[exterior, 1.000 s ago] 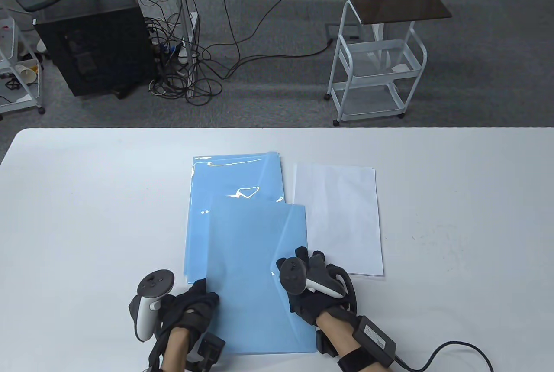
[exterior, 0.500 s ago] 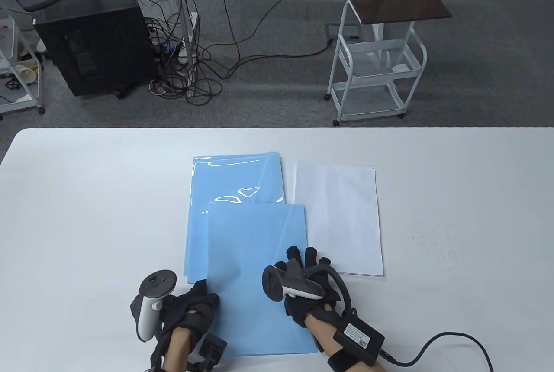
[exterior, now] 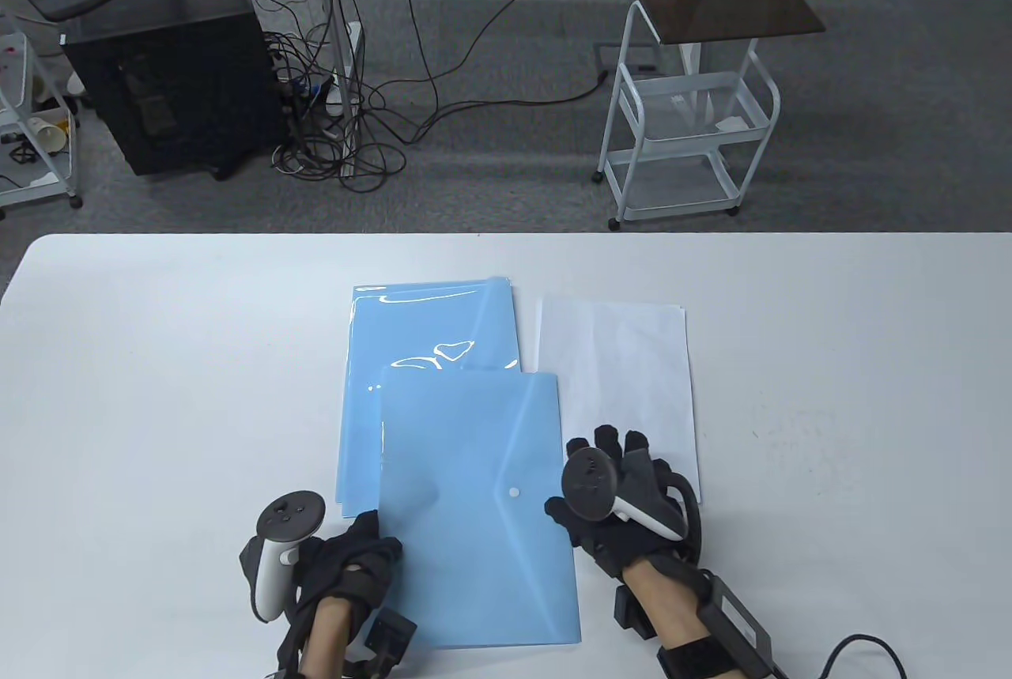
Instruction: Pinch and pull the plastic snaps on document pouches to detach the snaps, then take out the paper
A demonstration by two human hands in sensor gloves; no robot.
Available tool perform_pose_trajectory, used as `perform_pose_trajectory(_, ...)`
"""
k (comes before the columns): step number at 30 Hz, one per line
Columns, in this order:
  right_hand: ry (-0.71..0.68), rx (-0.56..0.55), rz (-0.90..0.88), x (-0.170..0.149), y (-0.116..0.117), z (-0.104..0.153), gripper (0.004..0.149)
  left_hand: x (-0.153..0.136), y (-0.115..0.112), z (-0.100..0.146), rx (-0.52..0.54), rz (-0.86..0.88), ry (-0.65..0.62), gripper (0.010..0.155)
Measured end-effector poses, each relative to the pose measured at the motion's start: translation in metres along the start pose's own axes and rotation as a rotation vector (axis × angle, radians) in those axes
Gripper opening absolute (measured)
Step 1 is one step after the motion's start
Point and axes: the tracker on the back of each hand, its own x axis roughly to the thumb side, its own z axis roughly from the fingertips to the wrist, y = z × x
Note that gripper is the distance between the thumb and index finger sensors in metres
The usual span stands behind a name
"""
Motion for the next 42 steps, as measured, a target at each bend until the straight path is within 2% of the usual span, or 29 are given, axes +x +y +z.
perform_pose_trajectory(7,0.078,-0.187,-0.102,-0.053,-0.029,0.031,0.087,0.001,-0.001,0.0,0.003,-0.008,0.002,0.053)
perform_pose_trajectory(13,0.138,-0.327,-0.147,-0.09,-0.028,0.045,0.091,0.001,-0.002,-0.001,0.011,-0.012,0.003,0.053)
perform_pose_trajectory(19,0.165,-0.33,-0.225,-0.111,-0.012,0.043,0.091,0.005,-0.003,0.002,-0.002,0.013,-0.025,0.051)
perform_pose_trajectory(23,0.174,-0.336,-0.242,-0.115,-0.012,0.044,0.09,0.013,-0.001,0.008,-0.034,0.069,-0.081,0.051)
perform_pose_trajectory(30,0.17,-0.335,-0.27,-0.115,-0.012,0.045,0.089,0.038,0.021,0.014,0.039,0.058,-0.131,0.05)
perform_pose_trajectory(34,0.175,-0.331,-0.279,-0.116,-0.012,0.046,0.089,0.06,0.043,0.015,0.157,0.036,-0.16,0.049)
perform_pose_trajectory(38,0.183,-0.33,-0.292,-0.119,-0.012,0.047,0.089,0.079,0.063,0.007,0.283,0.008,-0.17,0.047)
perform_pose_trajectory(42,0.19,-0.334,-0.308,-0.122,-0.012,0.049,0.089,0.087,0.074,-0.008,0.353,-0.025,-0.152,0.046)
